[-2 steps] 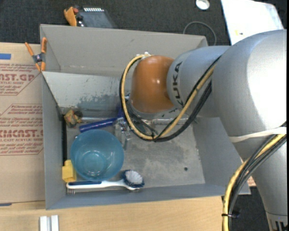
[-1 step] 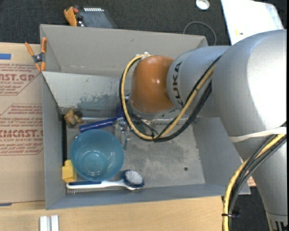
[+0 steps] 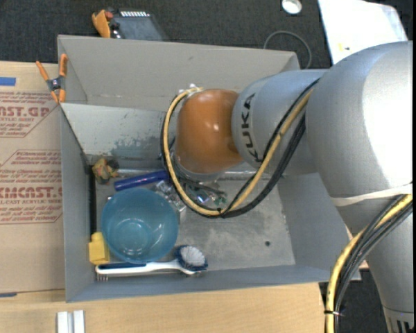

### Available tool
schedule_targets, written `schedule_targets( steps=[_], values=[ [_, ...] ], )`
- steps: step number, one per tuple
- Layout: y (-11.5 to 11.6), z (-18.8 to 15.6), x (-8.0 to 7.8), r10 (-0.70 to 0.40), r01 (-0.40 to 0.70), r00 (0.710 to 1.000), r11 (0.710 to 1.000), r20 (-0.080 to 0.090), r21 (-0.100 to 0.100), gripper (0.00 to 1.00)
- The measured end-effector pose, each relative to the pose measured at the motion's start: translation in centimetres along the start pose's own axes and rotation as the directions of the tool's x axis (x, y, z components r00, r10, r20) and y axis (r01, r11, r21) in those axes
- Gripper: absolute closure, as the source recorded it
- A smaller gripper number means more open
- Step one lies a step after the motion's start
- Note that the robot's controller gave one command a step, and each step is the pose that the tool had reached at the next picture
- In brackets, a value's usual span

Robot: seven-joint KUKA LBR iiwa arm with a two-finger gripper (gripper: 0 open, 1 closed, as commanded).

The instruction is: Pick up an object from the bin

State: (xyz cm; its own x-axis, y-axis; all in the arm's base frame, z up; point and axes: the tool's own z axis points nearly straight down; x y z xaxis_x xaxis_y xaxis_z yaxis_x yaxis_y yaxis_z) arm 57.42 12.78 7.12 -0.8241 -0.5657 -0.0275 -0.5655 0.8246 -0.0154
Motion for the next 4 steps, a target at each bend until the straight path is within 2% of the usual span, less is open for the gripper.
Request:
schedule_targets(
  steps=[1,2,3,4],
  values=[
    [-0.8,-2.5,1.0,-0.064,0.064,0.998,0.998,-0.001,-0.003,1.00],
    [0.1,-4.8,0.4,0.228,-0.228,0.974,0.974,-0.001,-0.002,1.00],
    [2.0,-2.3,-2.4,0.032,-0.032,0.999,0.999,0.005,0.005,1.00],
    [2.5,-6.6,-0.7,0.131,-0.131,0.991,0.991,-0.002,-0.001,1.00]
  ],
)
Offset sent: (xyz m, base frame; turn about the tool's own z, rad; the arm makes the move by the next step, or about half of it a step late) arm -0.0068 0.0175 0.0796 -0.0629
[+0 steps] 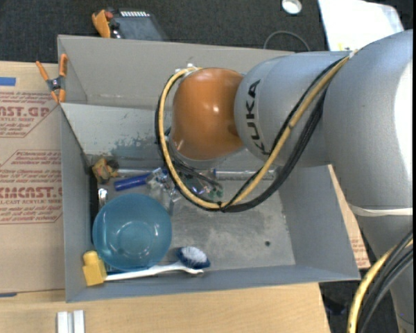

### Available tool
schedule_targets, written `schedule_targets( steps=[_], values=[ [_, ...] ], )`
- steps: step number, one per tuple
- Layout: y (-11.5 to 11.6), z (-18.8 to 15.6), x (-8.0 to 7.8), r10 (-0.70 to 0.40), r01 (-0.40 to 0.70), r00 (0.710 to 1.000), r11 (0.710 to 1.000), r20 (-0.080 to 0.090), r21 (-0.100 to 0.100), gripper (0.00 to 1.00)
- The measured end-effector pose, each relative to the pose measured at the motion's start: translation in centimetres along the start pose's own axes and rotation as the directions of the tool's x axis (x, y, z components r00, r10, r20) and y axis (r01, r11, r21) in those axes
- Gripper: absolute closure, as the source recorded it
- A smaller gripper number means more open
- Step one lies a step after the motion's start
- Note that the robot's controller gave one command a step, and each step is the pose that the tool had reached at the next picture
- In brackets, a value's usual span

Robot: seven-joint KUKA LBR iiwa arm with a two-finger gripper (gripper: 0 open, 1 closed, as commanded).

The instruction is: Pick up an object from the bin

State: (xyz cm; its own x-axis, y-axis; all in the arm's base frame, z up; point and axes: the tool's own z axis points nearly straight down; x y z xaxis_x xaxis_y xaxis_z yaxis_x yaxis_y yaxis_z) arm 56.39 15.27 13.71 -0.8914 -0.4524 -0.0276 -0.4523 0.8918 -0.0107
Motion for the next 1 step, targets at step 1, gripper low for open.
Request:
schedule_targets(
  steps=[1],
  values=[
    [0.72,-3.21,-1.22,-0.055,0.055,0.998,0.999,0.007,0.002,1.00]
  ],
)
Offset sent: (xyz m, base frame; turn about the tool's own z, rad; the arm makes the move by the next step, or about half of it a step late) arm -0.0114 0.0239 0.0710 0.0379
